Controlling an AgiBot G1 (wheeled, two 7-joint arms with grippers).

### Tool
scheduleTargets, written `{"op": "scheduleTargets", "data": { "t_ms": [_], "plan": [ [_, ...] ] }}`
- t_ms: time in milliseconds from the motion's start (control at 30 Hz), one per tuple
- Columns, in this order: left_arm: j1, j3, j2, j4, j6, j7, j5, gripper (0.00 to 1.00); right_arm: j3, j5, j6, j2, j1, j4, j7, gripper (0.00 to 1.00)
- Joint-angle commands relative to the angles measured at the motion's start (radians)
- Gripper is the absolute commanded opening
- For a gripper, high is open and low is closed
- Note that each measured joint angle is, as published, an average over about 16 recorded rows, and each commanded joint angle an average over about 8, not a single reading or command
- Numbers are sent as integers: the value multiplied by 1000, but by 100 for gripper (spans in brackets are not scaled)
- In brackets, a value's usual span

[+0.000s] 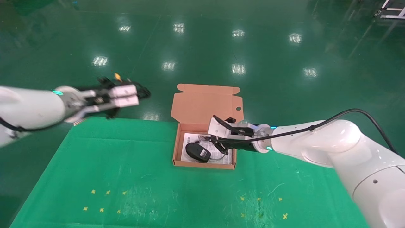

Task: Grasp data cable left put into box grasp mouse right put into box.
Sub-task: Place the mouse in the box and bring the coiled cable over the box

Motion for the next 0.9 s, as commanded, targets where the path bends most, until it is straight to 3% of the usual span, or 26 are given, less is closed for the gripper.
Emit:
{"op": "scheduleTargets", "data": {
  "t_ms": [33, 400, 567, 767, 800, 900],
  "plan": [
    [10, 5, 17, 9, -9, 3, -14, 0, -4, -3, 2, 5, 0, 11, 4, 100],
    [109, 87, 223, 226, -289, 167, -66, 0, 10, -12, -25, 240, 27, 188, 47, 100],
    [121, 152, 316, 372, -430, 284, -125, 0, 2, -35, -35, 350, 14, 336, 131, 100],
    [110, 270, 344, 462, -539, 364, -253, 0, -11, -75, -17, 470, -16, 535, 278, 100],
    [106, 291, 345, 473, -551, 370, -274, 6, -13, -83, -11, 488, -22, 567, 303, 100],
    [94, 339, 348, 498, -576, 382, -320, 44, -18, -103, 2, 527, -32, 641, 355, 100]
  ]
}}
